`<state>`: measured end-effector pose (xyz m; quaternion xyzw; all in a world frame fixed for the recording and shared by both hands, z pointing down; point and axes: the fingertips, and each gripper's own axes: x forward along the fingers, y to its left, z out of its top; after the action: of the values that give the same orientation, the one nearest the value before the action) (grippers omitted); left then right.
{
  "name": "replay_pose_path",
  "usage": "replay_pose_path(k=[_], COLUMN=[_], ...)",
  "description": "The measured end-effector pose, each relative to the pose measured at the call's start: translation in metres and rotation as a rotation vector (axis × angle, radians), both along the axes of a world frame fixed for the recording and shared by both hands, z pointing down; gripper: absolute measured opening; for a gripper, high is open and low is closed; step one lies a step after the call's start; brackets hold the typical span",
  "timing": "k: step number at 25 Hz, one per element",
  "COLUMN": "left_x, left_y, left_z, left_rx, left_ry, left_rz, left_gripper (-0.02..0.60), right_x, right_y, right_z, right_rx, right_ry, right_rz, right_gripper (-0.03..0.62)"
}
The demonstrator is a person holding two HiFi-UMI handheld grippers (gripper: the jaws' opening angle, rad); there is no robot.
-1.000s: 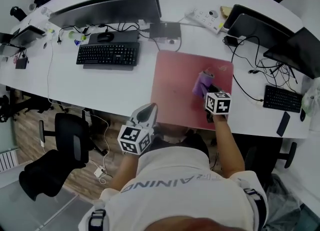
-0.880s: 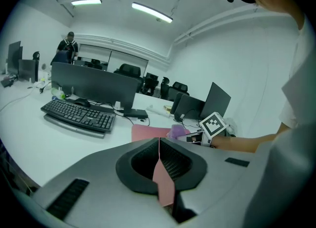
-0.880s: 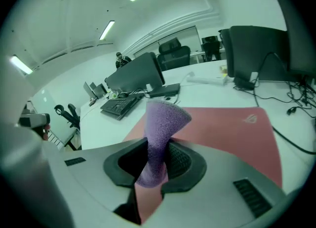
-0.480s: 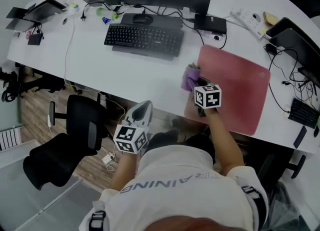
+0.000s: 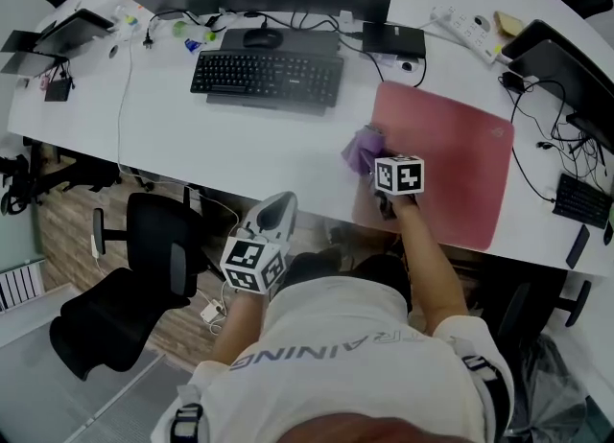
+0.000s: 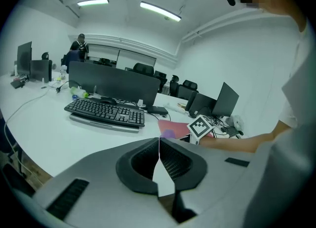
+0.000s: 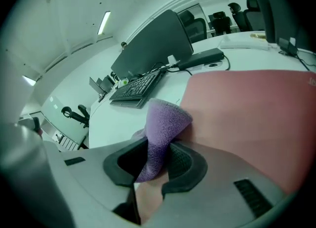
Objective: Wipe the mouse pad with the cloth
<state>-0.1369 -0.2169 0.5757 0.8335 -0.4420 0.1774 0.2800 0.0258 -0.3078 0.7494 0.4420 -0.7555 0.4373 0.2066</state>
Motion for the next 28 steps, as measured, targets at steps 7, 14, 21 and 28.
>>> replay_pose_path(k=[7,14,21,28], left_x=[0.054,0.124,0.193,0.253], left_y=[0.003,0.019,0.028,0.045], left_z=[-0.013,-0.023,-0.034,-0.039], left_rx=[0.025,0.033,0.048,0.063], left_ry=[0.001,0.020,0.036,0.067], left_rz=[0.047,0.100,0.157,0.200], left_gripper=[0.032,0.032,0.032,0.032], right_x=[0.070,0.158,0.243,0.325], right_y=[0.025,0.052,0.077,0.102], right_z=[-0.001,-0.003,-0.009,-0.009], right_rx=[-0.004,-0.020,-0.030,-0.041], right_ry=[0.015,0.078,0.129,0.157], right_rz=[0.053,0.100,0.166,0.232], right_gripper=[0.109,0.109,0.109,0.109])
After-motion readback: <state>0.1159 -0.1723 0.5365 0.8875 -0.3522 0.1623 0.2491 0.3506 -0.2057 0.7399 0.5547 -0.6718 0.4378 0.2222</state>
